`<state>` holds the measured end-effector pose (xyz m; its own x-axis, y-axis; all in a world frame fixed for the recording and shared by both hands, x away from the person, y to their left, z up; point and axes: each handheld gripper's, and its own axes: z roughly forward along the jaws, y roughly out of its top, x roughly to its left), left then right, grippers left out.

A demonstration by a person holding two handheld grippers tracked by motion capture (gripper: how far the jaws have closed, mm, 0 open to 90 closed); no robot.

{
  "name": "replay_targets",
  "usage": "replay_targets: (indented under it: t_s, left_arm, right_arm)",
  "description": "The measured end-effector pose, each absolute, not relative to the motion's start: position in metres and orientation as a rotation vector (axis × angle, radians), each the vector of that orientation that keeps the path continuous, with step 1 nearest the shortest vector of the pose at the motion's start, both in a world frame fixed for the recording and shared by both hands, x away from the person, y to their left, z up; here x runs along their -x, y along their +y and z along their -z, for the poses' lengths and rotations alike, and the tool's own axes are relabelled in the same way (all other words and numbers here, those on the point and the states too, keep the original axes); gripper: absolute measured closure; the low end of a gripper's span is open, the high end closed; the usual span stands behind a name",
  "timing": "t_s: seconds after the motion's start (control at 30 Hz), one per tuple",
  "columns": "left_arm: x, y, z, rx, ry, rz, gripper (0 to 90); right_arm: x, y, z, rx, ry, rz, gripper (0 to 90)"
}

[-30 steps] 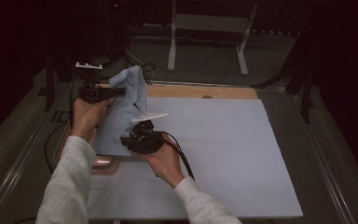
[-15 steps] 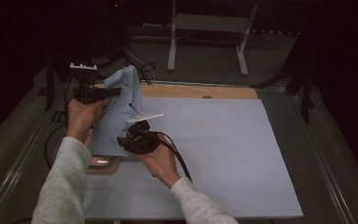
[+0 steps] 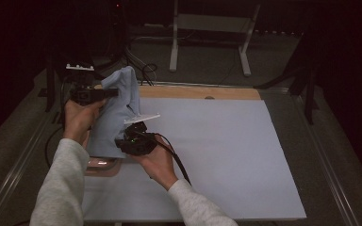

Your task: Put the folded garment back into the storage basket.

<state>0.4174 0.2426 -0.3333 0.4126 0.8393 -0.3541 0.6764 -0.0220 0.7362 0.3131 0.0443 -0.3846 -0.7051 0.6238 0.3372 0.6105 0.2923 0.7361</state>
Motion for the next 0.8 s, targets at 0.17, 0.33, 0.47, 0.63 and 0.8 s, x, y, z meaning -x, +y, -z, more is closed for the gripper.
replay_targets:
  t_s: [0.17, 0.33, 0.47, 0.63, 0.8]
  left_arm:
    - [-0.417, 0.246, 0.333, -1.749, 1.328, -0.23, 86.9]
    - [-0.416, 0.249, 0.334, -1.745, 1.334, -0.236, 86.9]
    - [-0.415, 0.25, 0.335, -1.747, 1.335, -0.239, 87.0]
    - [-0.415, 0.254, 0.337, -1.75, 1.343, -0.243, 86.9]
    - [-0.415, 0.257, 0.338, -1.748, 1.351, -0.245, 87.0]
  right_arm:
    - [-0.314, 0.049, 0.386, -1.191, 2.521, -1.415, 79.3]
    - [-0.314, 0.053, 0.387, -1.194, 2.521, -1.409, 79.3]
    - [-0.315, 0.057, 0.388, -1.203, 2.524, -1.412, 79.3]
    - [-0.316, 0.061, 0.391, -1.202, 2.536, -1.399, 79.3]
    - [-0.316, 0.065, 0.394, -1.202, 2.543, -1.393, 79.3]
